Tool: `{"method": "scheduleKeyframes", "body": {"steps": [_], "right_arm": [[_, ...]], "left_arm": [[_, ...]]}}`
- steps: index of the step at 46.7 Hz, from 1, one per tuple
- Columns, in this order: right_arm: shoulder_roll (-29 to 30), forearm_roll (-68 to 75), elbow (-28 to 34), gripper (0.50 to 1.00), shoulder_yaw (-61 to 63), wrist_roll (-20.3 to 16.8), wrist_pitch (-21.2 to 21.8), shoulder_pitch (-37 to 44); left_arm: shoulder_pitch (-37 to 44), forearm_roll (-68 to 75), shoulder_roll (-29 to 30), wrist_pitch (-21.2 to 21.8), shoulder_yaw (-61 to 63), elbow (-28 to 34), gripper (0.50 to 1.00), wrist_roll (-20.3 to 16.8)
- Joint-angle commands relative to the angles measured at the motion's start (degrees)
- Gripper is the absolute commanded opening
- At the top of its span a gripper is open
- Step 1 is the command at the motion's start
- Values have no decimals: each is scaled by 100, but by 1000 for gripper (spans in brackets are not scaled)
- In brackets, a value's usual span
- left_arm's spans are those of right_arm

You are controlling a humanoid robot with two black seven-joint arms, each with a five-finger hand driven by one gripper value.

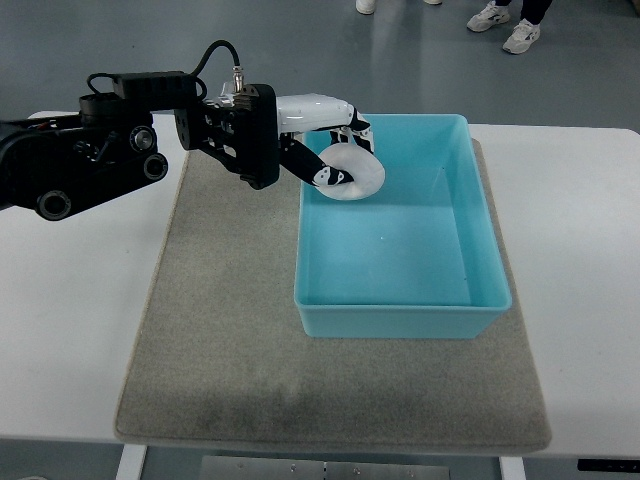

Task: Place white toy into blue box with left hand
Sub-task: 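Open the left hand to drop the rabbit toy into the box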

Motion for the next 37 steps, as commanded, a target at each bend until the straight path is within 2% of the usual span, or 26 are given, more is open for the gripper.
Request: {"method": "scheduleKeyframes", "body": {"steps": [1,2,4,6,8,17,20,22,37], "right_arm": [[0,-6,-6,936,0,0,0,0],[0,-6,3,936,0,0,0,0],[0,2,-6,936,0,0,0,0],[0,2,-6,936,0,0,0,0],[0,3,3,936,0,0,0,0],[0,-6,3,936,0,0,0,0],[0,-6,3,936,0,0,0,0],[0,-6,-6,936,0,0,0,0],[0,2,3,936,0,0,0,0]], "left_arm": [[54,-3,-11,3,2,0,500,0],[63,-3,-11,3,2,0,505,0],[81,-12,-11,-5,2,0,595,0],[90,-29,-11,3,2,0,717,-9],[107,-38,-11,3,2,0,767,-9],[142,-38,-11,3,11,0,778,-9],[177,-38,-11,3,11,0,823,-9],[195,-38,-11,3,11,0,831,-9],[178,-47,-11,82,-15,263,840,-18]]}}
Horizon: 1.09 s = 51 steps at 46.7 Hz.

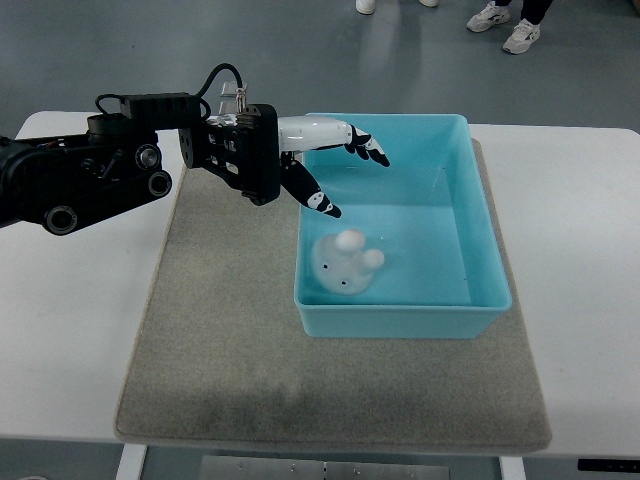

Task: Place white toy into blue box with left hand

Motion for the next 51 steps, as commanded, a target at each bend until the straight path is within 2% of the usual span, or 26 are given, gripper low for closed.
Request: {"method": "scheduleKeyframes", "body": {"steps": [1,9,17,19,21,22,51], "right_arm": [[0,-4,3,936,0,8,-1,0],[0,4,3,936,0,0,-1,0],[0,4,3,936,0,0,-1,0],[0,4,-6,936,0,0,-1,0],[0,4,3,936,0,0,-1,0],[0,-4,-6,936,0,8,-1,0],[0,4,3,936,0,0,-1,0]], "left_arm": [[-20,0,1,126,-23,189,840,-3],[-37,-149,1,601,-23,743,849,-12],[-72,-939,1,795,-67,1121,851,-12],[-73,-1229,1,830,-120,1191,874,-21],[-73,-1554,1,865,-172,1270,925,-74],[-81,-1721,1,891,-190,1306,932,-74],[-20,-7908,-131,1568,-506,2395,934,-56]]}}
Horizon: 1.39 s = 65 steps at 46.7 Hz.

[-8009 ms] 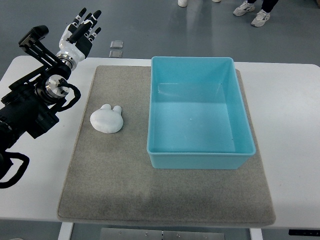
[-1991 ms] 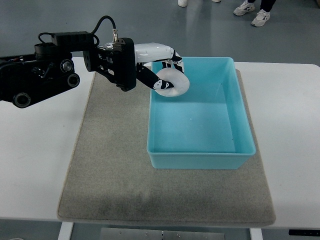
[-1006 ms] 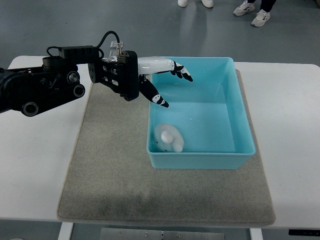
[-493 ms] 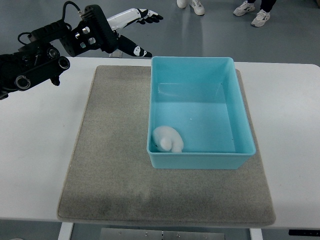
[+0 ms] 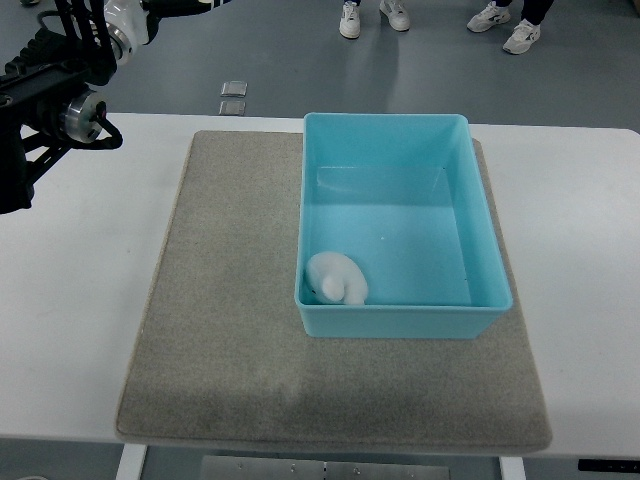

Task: Place white toy into blue box with left hand

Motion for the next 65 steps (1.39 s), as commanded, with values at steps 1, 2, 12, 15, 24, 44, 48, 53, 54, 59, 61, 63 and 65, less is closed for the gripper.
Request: {"method": "scheduleKeyframes", "body": {"steps": [1,2,12,15,24,44,48,53,54,59,61,63,65], "right_arm": [[0,-7,3,936,0,0,-1,1],[0,2,-5,936,0,0,-1,1],[0,2,3,936,0,0,-1,1],[0,-7,-5,936,0,0,-1,1],[0,-7,3,936,0,0,-1,1],[0,2,-6,936,0,0,-1,1],[0,-7,3,936,0,0,-1,1],[0,2,3,936,0,0,-1,1],[0,-7,3,936,0,0,-1,1],[0,2,-6,936,0,0,-1,1],[0,2,3,936,9,0,-1,1],[0,-7,3,936,0,0,-1,1],[0,-7,-5,936,0,0,-1,1]], "left_arm": [[10,-851,-19,45,-101,134,934,19],[10,-1053,-28,63,-110,151,934,19],[45,-2619,-177,28,-128,424,958,116],[45,-2804,-195,-33,-128,433,958,116],[220,-2840,-388,-788,-234,784,962,116],[633,-2848,-968,-2187,-761,1909,964,107],[686,-2848,-1038,-2283,-875,1997,964,107],[730,-2848,-1135,-2310,-989,2015,964,107],[739,-2848,-1135,-2327,-1007,2006,964,107],[809,-2857,-1153,-2670,-1025,2024,964,107],[827,-2857,-1188,-2705,-1025,2032,964,107],[836,-2857,-1188,-2697,-1016,2015,966,98],[844,-2848,-1188,-2697,-1025,2015,966,98]]}}
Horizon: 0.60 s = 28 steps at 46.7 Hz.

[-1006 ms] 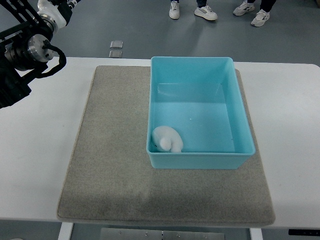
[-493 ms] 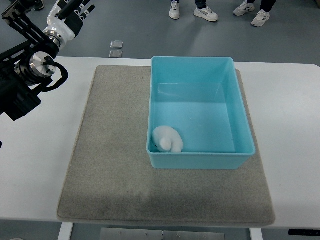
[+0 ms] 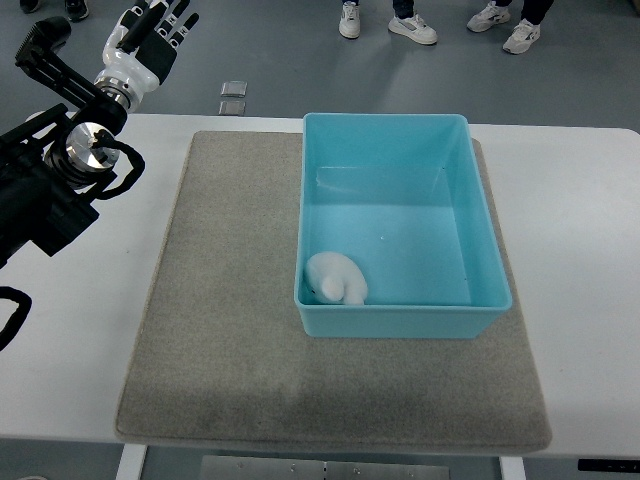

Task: Place white toy into blue box with left hand

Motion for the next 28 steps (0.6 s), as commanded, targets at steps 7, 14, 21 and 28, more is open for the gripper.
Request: {"method": "scheduleKeyframes", "body": {"steps": [7,14,21,28], "right_arm": [[0,-3,5,936,-2,9,0,0],[0,5,5,936,-2,0,0,0],[0,5,5,936,-2,0,0,0],[0,5,-4,936,-2,0,0,0]], "left_arm": [[58,18,-2,41,-27,20,966,-16],[67,18,-2,155,-71,117,966,-16],[102,53,-2,164,-71,135,966,-24],[111,88,-2,164,-54,135,973,-33]]}}
